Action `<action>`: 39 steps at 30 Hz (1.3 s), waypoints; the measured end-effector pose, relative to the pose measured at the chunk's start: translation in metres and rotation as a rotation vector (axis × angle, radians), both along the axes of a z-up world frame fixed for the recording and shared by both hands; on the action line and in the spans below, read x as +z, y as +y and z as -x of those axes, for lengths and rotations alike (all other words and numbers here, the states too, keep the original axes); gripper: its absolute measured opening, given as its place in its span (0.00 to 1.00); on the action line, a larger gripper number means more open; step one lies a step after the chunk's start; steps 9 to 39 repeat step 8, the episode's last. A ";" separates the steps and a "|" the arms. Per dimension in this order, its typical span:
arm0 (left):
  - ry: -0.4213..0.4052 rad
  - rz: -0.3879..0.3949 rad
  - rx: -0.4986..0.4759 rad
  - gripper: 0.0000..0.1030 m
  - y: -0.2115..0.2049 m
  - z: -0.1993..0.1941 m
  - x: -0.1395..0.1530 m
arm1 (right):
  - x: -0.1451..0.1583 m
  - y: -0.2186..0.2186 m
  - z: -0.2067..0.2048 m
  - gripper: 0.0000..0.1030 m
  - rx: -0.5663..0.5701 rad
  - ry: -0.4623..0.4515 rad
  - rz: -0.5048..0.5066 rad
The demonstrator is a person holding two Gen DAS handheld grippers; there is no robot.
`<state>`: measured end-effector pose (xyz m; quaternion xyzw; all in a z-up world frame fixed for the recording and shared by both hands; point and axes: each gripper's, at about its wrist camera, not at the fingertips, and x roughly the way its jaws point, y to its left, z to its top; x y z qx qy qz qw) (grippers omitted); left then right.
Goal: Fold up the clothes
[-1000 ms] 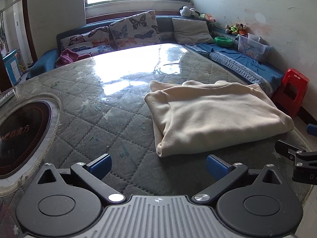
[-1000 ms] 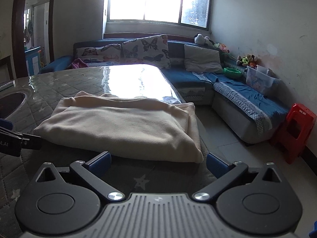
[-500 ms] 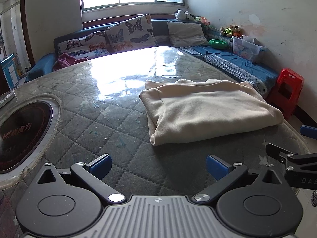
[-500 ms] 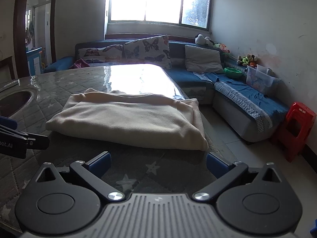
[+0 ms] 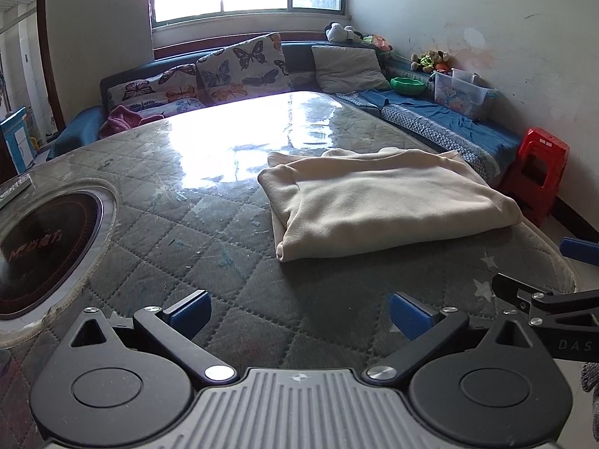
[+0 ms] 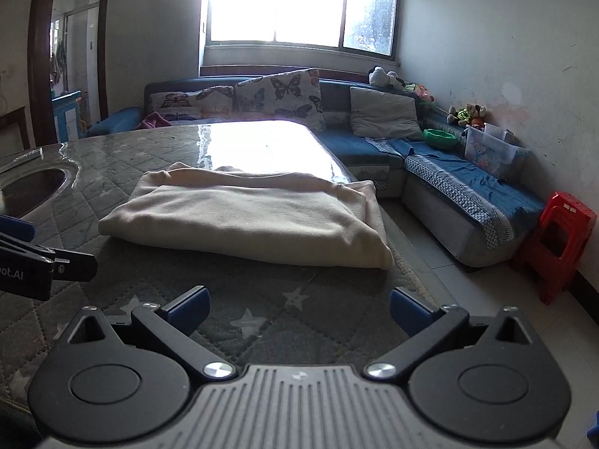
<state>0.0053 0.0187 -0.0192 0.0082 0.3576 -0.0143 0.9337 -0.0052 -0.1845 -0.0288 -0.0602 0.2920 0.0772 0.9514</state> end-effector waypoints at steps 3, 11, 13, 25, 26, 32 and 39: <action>-0.004 -0.003 -0.001 1.00 -0.001 0.004 0.000 | 0.000 0.001 0.003 1.00 0.001 -0.004 0.000; -0.006 -0.004 0.000 1.00 0.000 0.008 0.000 | 0.000 0.001 0.008 1.00 0.002 -0.009 -0.001; -0.006 -0.004 0.000 1.00 0.000 0.008 0.000 | 0.000 0.001 0.008 1.00 0.002 -0.009 -0.001; -0.006 -0.004 0.000 1.00 0.000 0.008 0.000 | 0.000 0.001 0.008 1.00 0.002 -0.009 -0.001; -0.006 -0.004 0.000 1.00 0.000 0.008 0.000 | 0.000 0.001 0.008 1.00 0.002 -0.009 -0.001; -0.006 -0.004 0.000 1.00 0.000 0.008 0.000 | 0.000 0.001 0.008 1.00 0.002 -0.009 -0.001; -0.006 -0.004 0.000 1.00 0.000 0.008 0.000 | 0.000 0.001 0.008 1.00 0.002 -0.009 -0.001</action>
